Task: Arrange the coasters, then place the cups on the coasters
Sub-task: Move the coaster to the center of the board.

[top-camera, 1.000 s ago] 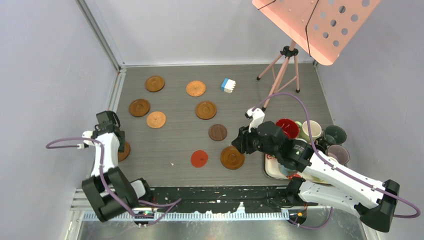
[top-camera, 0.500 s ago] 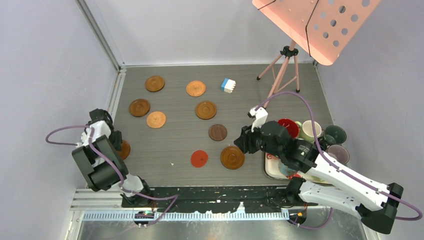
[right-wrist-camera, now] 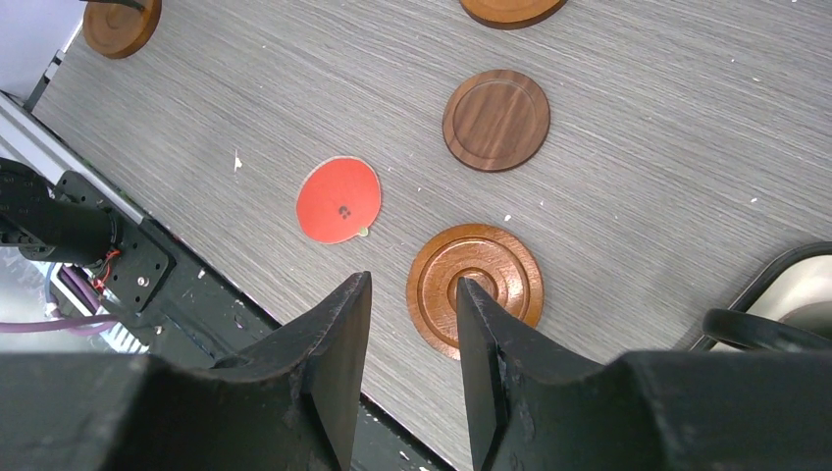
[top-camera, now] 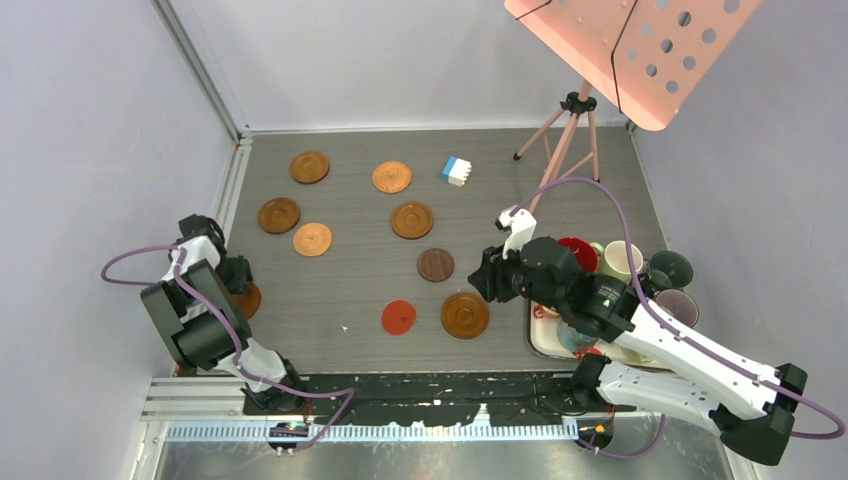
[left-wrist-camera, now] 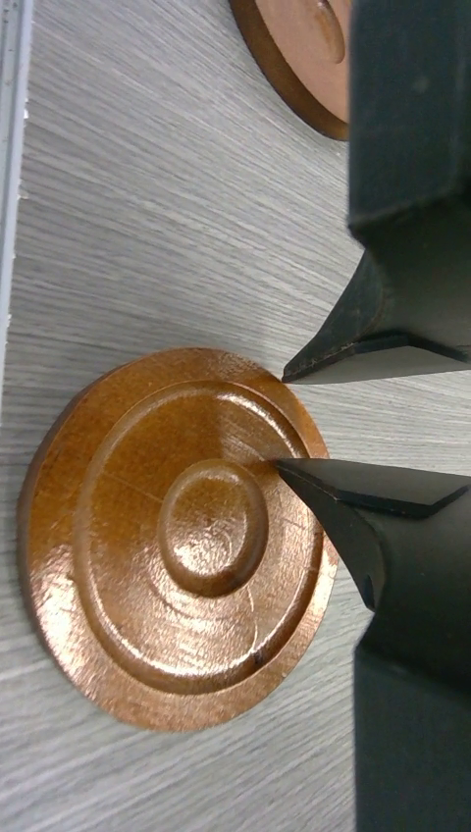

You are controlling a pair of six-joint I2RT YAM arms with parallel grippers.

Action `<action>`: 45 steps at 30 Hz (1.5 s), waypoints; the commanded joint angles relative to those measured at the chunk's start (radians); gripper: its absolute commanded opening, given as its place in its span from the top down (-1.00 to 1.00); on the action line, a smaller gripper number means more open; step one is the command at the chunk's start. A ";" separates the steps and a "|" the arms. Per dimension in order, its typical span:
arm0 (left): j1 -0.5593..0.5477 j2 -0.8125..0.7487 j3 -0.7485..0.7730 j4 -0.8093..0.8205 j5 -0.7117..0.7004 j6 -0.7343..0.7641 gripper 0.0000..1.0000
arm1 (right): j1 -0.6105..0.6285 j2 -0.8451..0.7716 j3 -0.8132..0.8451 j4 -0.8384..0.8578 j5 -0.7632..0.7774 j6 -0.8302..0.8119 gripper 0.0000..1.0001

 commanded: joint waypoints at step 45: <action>-0.317 -0.184 -0.220 -0.014 0.180 -0.024 0.36 | 0.004 -0.073 -0.027 0.012 0.038 0.008 0.11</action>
